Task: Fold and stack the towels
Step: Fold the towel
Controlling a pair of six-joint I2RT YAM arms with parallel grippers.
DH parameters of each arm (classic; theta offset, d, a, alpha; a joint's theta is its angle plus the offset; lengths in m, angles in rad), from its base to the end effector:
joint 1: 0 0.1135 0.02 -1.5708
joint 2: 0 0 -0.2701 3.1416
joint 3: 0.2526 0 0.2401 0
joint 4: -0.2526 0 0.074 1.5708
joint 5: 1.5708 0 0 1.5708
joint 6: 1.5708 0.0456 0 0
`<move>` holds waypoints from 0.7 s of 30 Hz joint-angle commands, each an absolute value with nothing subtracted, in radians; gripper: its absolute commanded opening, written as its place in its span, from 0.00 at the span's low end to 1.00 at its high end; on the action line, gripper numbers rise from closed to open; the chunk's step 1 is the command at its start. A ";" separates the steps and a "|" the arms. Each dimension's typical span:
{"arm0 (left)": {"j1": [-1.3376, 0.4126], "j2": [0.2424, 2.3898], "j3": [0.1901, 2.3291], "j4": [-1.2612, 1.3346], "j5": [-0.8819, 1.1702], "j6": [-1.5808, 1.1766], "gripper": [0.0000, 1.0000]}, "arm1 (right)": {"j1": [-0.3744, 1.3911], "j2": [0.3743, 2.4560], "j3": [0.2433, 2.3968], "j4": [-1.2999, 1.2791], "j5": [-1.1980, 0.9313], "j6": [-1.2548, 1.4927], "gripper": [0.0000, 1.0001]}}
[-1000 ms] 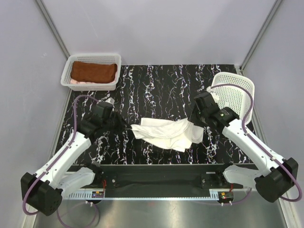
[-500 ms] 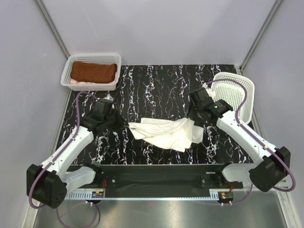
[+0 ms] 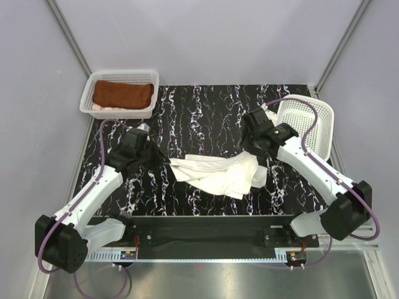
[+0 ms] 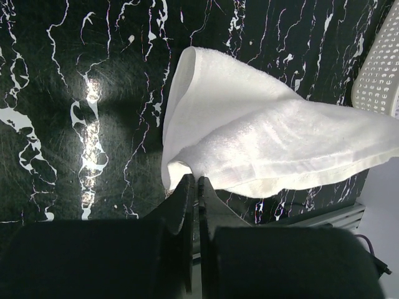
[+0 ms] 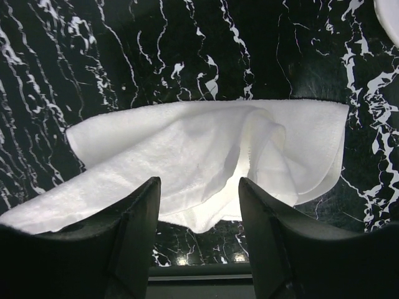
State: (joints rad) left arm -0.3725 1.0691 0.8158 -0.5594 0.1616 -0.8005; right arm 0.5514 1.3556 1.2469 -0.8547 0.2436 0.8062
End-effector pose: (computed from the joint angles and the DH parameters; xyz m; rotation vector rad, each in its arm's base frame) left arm 0.1948 -0.0840 0.2637 -0.4523 2.4610 -0.7200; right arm 0.2336 0.1307 0.3147 0.4143 2.4769 0.2547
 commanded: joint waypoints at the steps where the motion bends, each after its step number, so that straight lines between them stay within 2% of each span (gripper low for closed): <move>1: -0.367 1.077 0.811 -0.497 0.184 -0.782 0.00 | 0.549 1.405 1.259 -0.833 0.233 0.815 0.60; 8: -0.368 1.088 0.802 -0.476 0.189 -0.788 0.00 | 0.549 1.427 1.276 -0.848 0.282 0.807 0.61; 13: -0.367 1.089 0.784 -0.459 0.195 -0.790 0.00 | 0.549 1.479 1.226 -0.758 0.290 0.779 0.60; 17: -0.367 1.094 0.772 -0.453 0.193 -0.788 0.00 | 0.542 1.595 1.281 -0.726 0.360 0.749 0.60; 21: -0.368 1.100 0.759 -0.442 0.184 -0.790 0.00 | 0.505 1.745 1.380 -0.730 0.296 0.715 0.60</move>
